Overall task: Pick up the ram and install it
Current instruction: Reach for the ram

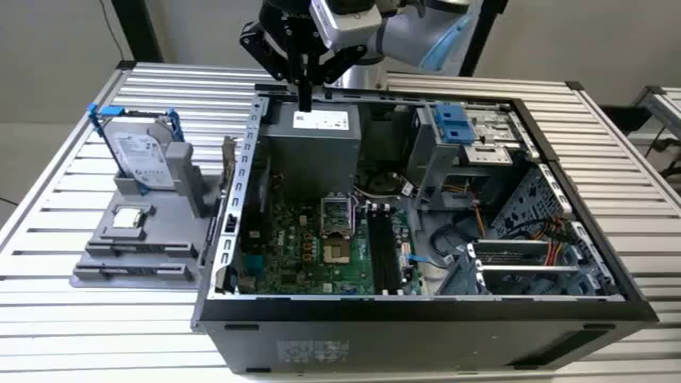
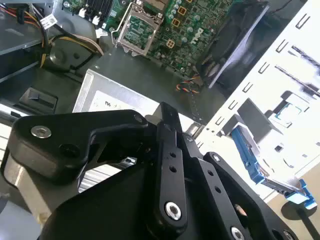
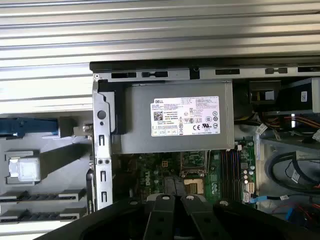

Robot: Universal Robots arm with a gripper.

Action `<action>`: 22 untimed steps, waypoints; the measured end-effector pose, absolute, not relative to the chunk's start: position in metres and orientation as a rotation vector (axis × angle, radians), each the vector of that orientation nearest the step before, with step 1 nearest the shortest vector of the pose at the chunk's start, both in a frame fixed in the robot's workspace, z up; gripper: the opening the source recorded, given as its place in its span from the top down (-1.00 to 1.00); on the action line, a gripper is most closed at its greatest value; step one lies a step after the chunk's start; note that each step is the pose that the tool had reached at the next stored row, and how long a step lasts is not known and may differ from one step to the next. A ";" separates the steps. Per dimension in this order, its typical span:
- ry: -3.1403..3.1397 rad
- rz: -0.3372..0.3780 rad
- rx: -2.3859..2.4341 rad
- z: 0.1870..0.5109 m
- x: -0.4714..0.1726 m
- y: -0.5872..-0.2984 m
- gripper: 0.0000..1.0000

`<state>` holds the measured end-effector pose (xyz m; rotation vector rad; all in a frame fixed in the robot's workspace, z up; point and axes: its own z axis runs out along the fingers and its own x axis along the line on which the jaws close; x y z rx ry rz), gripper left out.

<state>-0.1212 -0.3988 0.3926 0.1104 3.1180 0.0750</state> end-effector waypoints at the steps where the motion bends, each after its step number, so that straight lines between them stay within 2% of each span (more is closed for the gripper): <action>1: 3.118 0.075 0.110 0.393 -0.121 -0.399 1.00; 22: 3.118 0.075 0.111 0.393 -0.131 -0.399 1.00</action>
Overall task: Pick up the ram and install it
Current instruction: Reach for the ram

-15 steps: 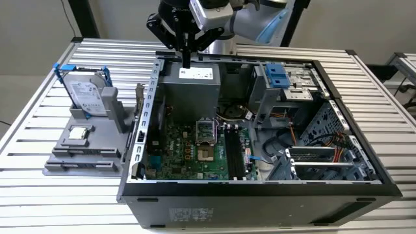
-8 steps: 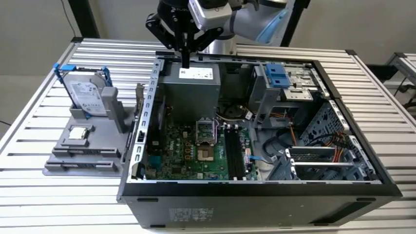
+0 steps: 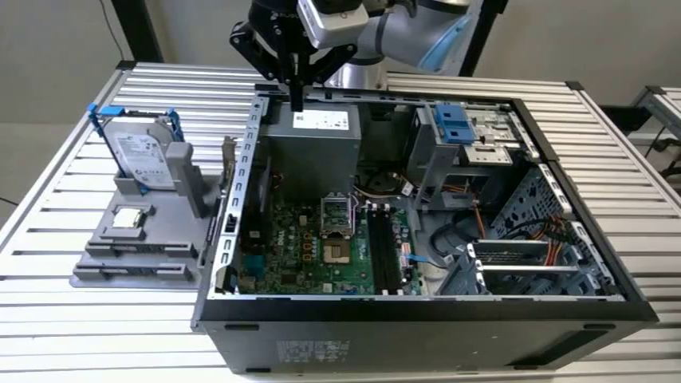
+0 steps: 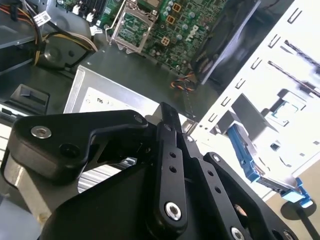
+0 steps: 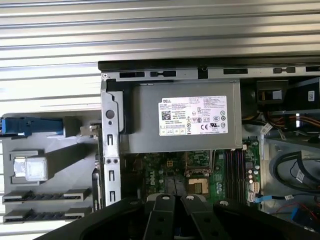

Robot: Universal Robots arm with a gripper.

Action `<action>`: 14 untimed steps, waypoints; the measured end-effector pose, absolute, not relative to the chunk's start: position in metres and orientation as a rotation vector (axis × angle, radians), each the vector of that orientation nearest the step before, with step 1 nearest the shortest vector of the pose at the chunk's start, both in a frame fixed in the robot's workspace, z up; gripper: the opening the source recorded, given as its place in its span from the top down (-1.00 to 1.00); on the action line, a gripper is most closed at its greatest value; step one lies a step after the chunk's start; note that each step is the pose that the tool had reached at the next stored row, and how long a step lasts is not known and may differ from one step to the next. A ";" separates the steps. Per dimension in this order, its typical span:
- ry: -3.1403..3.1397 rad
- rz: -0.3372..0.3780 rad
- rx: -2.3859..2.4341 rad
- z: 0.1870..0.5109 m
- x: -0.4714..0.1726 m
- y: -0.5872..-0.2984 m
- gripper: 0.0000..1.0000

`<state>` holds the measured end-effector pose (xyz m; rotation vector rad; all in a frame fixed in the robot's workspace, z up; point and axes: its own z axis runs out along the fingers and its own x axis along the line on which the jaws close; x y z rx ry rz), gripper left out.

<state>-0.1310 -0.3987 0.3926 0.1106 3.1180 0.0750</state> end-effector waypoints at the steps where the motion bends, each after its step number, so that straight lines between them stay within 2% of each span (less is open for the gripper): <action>1: 3.118 0.075 0.110 0.393 -0.131 -0.399 1.00; 14: 3.120 0.075 0.111 0.393 -0.139 -0.399 1.00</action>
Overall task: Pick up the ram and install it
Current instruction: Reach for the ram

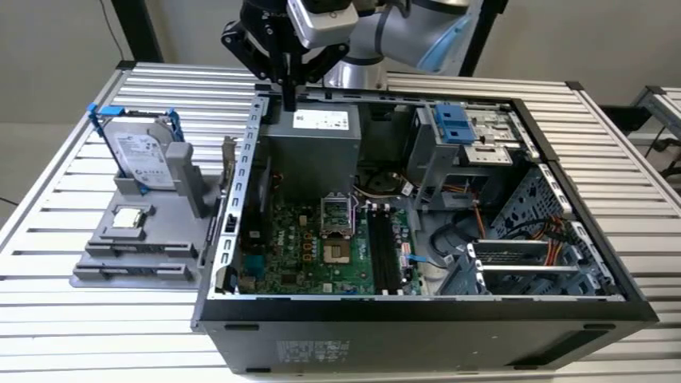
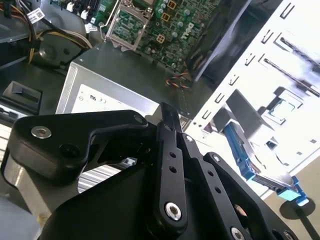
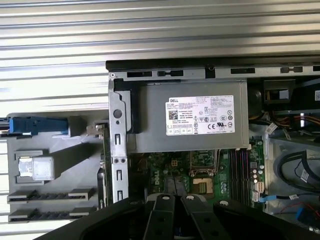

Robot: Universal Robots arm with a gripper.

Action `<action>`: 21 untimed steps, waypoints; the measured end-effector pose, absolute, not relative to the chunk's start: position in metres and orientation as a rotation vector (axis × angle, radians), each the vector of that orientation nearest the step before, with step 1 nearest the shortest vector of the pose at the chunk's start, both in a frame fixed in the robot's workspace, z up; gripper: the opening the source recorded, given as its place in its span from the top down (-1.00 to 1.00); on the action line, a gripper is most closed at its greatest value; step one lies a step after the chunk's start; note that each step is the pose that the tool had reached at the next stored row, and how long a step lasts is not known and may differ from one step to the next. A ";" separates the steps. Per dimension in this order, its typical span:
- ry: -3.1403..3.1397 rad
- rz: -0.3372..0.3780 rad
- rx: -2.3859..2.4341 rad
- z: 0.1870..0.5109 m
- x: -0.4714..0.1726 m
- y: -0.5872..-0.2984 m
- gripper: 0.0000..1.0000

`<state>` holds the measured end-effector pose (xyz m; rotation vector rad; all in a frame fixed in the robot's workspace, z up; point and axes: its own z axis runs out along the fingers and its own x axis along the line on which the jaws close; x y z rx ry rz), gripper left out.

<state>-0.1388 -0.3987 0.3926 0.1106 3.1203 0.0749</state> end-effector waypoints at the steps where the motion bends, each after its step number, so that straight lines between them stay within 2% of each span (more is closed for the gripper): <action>1: 3.120 0.075 0.111 0.393 -0.140 -0.399 1.00; 21: 3.122 0.075 0.111 0.393 -0.165 -0.399 1.00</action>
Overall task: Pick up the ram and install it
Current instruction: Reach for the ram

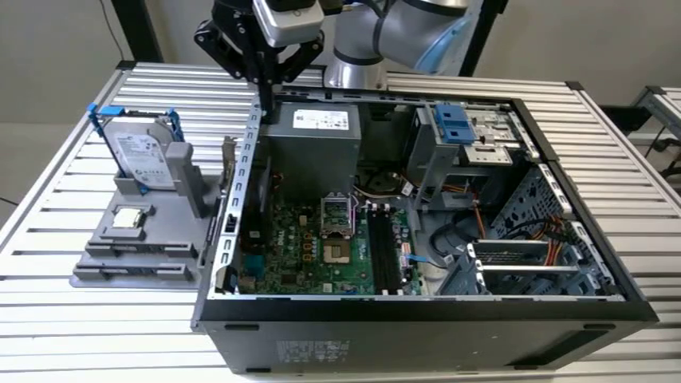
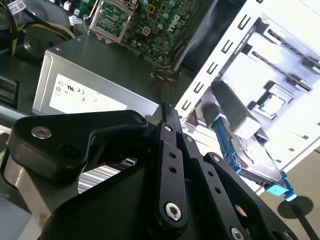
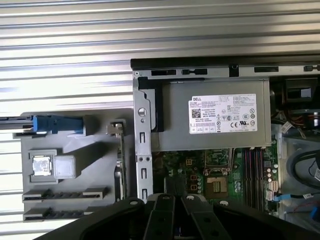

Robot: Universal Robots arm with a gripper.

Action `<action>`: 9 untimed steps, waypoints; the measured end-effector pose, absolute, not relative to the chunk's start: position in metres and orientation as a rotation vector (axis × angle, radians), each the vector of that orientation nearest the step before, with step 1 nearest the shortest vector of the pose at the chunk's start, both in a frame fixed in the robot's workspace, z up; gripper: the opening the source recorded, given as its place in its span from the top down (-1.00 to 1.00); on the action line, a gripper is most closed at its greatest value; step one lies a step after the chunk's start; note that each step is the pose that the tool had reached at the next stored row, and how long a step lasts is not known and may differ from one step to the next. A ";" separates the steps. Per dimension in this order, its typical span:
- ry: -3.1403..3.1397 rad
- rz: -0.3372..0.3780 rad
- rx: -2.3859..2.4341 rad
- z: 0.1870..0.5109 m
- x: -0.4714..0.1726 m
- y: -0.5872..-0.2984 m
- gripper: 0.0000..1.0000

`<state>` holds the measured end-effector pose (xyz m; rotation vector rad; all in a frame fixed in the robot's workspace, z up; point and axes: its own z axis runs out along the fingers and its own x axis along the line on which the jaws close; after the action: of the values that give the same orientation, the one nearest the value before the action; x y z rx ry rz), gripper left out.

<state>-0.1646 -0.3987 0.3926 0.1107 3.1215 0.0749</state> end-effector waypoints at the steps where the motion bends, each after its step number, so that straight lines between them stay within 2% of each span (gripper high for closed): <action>1: 3.122 0.075 0.111 0.393 -0.166 -0.399 1.00; 9: 3.125 0.075 0.111 0.393 -0.176 -0.399 1.00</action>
<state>-0.1760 -0.3987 0.3926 0.1109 3.1249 0.0749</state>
